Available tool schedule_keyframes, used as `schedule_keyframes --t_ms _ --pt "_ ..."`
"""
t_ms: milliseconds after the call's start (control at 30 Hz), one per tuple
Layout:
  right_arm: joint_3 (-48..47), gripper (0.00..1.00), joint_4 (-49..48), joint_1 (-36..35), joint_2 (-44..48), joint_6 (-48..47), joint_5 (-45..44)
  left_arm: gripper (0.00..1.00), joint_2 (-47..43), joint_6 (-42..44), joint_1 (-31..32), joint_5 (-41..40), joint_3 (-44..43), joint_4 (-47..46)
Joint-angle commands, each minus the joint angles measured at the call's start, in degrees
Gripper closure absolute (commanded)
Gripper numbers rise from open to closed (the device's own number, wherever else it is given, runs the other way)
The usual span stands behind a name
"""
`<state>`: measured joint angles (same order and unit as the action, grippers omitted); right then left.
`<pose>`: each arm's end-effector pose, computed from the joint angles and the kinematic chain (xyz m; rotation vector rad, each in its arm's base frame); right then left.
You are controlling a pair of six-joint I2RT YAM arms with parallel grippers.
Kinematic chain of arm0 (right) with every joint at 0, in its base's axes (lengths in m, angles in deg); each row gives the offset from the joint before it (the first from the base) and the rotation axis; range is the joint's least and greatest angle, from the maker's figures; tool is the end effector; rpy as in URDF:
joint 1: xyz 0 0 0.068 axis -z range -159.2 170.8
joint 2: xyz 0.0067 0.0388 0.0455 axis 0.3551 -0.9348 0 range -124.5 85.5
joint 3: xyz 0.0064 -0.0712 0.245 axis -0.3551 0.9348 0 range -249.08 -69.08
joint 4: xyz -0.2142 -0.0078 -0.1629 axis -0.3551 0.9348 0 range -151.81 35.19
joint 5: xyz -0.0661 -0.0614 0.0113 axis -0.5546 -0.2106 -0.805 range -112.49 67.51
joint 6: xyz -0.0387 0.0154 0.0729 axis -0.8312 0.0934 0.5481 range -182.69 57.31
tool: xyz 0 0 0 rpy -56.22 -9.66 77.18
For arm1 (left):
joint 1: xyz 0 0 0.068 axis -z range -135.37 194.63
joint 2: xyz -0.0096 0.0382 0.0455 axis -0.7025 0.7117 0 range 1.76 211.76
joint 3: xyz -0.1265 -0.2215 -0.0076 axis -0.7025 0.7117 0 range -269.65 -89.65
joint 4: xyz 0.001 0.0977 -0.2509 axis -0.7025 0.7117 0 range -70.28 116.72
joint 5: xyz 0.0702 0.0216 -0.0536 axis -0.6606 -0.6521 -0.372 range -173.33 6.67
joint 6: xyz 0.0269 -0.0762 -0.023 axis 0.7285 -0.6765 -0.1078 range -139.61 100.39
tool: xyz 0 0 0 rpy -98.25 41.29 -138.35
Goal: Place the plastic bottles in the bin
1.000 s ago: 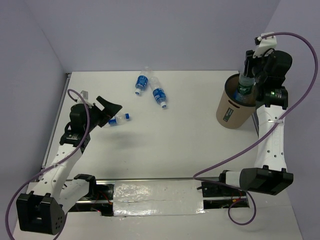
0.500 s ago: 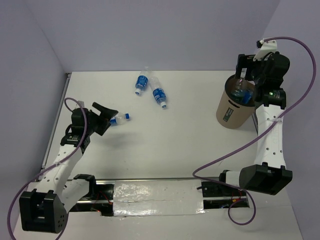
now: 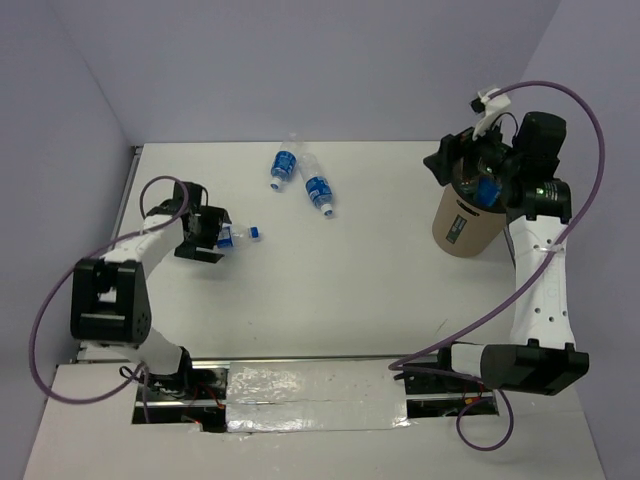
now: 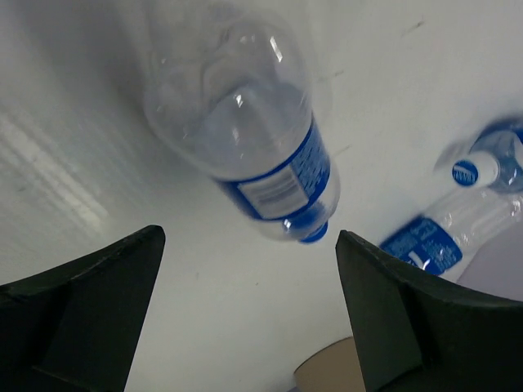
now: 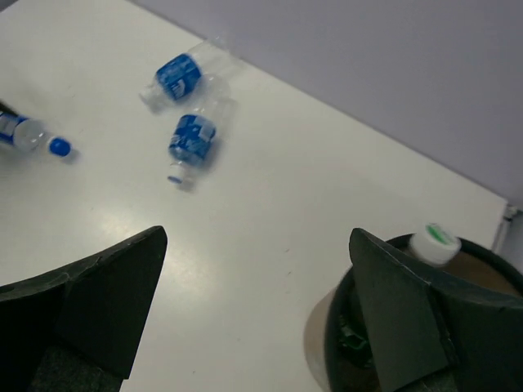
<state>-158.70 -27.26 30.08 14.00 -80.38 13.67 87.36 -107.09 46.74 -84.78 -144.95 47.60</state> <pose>0.2952 -0.0044 0.4446 -0.5565 1.7205 0.2512 0.3278 -0.0102 0.1572 -1.8263 1.9661 -0.5151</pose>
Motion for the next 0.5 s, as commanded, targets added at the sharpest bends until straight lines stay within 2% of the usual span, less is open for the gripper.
schedule_keyframes --t_ms 0,133,200,300,333,400,467 --pt "2.9 0.00 2.5 -2.3 2.1 -1.1 4.0 0.01 7.4 -4.3 -0.4 -3.4 -6.7 4.5" --pt "5.7 0.00 3.0 -3.1 3.0 -1.2 5.1 0.01 20.7 -3.6 -0.9 -0.8 -14.7 8.6" --pt "6.5 0.00 3.1 -3.4 3.6 -1.3 5.3 0.02 24.0 -2.1 -0.9 0.4 -16.3 8.6" --pt "7.4 0.00 4.3 -4.2 3.7 -2.2 6.0 0.13 26.5 1.8 -1.0 3.9 -16.8 4.1" --pt "7.8 0.00 4.7 -4.5 3.7 -2.4 6.5 0.22 25.9 3.5 -1.0 5.2 -16.5 2.0" --pt "8.4 0.00 5.7 -5.5 3.7 -3.4 6.9 0.33 24.2 10.1 -0.7 8.6 -14.8 -5.5" --pt "8.9 0.00 6.2 -7.0 3.5 -3.8 7.3 0.37 19.6 15.7 -0.4 10.9 -11.1 -11.4"
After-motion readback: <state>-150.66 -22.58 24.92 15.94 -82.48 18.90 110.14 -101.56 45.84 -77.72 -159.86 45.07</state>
